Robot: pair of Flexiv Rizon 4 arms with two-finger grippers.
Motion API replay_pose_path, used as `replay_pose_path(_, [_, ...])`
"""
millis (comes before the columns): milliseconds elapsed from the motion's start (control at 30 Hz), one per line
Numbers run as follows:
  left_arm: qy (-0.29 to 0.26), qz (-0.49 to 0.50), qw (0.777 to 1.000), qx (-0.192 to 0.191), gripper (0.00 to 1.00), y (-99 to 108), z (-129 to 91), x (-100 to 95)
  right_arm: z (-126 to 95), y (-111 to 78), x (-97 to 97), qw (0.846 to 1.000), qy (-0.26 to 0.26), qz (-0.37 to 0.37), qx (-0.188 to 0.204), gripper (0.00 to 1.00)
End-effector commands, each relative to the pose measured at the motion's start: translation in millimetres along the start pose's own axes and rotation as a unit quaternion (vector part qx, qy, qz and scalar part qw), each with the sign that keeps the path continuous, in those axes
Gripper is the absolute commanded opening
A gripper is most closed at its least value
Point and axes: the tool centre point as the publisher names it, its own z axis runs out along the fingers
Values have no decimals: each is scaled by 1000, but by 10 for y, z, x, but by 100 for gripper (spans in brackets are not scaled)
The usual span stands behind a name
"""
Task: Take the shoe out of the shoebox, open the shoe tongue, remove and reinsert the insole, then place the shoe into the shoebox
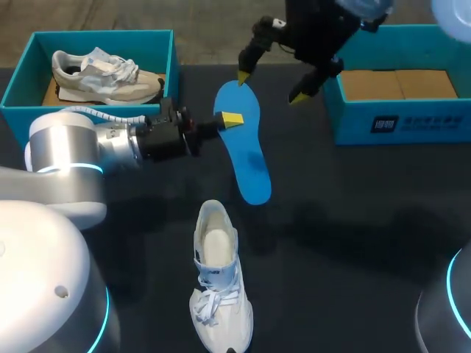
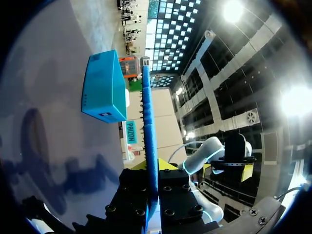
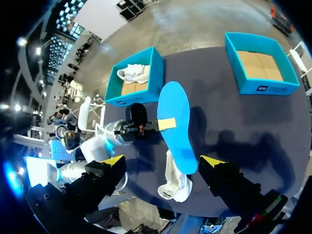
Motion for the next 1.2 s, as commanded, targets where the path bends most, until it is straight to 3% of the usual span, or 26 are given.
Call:
replay_pose_path(33, [1,0,1000,-4,0,-2,-29,4,12,-14,-99,977,214,5,3,100])
replay_pose_path(400, [9,8,1000,-10,0,-9,-63,28,110,8,-227,951,307,32,17,100])
replay_pose_path(567, [17,34,999,-18,0,1,-92,64,141,5,-279,945,323,45,23,100])
replay_pose_path(967, [46,150,987,-40,0,54,-256,327,179,-13,-381,914,399,63,36,100])
replay_pose_path(1200, [66,232,969,-55,0,110,-349,481,193,-13,-427,904,421,66,42,100])
